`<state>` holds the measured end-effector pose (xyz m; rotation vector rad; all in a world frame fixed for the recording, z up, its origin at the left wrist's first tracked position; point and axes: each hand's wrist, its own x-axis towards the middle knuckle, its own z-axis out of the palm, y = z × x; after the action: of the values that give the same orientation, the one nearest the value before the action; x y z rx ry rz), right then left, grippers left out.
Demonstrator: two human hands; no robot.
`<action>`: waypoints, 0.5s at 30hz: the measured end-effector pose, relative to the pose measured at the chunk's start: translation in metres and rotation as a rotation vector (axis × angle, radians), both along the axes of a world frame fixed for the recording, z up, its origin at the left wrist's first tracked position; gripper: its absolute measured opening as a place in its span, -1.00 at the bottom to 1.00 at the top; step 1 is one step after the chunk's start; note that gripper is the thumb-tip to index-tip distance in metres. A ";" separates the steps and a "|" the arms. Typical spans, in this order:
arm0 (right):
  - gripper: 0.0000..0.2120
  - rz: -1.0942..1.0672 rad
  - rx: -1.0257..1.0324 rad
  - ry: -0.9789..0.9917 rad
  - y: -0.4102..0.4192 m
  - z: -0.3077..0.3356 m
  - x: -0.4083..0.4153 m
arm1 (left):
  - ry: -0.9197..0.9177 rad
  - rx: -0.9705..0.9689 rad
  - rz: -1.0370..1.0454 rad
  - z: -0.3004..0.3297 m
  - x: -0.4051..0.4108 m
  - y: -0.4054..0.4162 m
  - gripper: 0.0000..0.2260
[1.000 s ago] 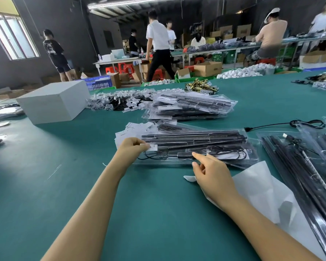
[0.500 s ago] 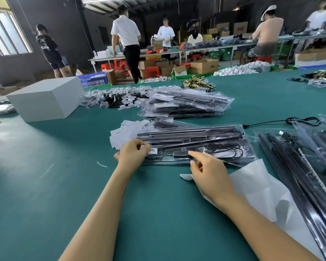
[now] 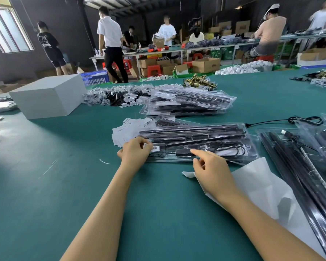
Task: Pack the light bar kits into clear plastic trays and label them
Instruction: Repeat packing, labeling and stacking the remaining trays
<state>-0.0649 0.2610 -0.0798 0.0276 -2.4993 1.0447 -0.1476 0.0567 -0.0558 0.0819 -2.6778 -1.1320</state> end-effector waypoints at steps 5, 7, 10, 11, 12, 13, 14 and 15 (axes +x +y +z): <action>-0.66 0.002 -0.001 0.014 0.000 -0.001 -0.001 | 0.027 -0.068 0.012 -0.002 0.000 0.000 -0.91; -0.66 0.006 -0.003 0.011 0.001 -0.001 -0.001 | 0.044 -0.077 0.004 -0.003 0.001 0.001 -0.92; -0.66 0.003 -0.001 0.015 0.001 -0.002 0.000 | 0.078 -0.082 -0.030 -0.005 0.002 0.001 -0.89; -0.66 0.001 0.000 0.016 0.000 -0.002 0.000 | 0.088 -0.079 -0.046 -0.005 0.002 0.000 -0.87; -0.65 0.001 0.002 0.016 0.000 -0.001 -0.001 | 0.096 -0.077 -0.059 -0.006 0.002 0.000 -0.86; -0.65 0.003 0.003 0.014 0.000 -0.001 -0.001 | 0.101 -0.082 -0.068 -0.006 0.002 -0.001 -0.86; -0.65 0.005 0.005 0.012 0.000 -0.001 -0.001 | 0.104 -0.092 -0.075 -0.006 0.002 -0.001 -0.86; -0.65 0.008 0.007 0.011 0.000 -0.001 -0.001 | 0.105 -0.103 -0.078 -0.007 0.003 -0.001 -0.86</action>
<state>-0.0659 0.2611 -0.0805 0.0449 -2.4947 1.0365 -0.1451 0.0555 -0.0626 -0.0975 -2.6601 -0.9888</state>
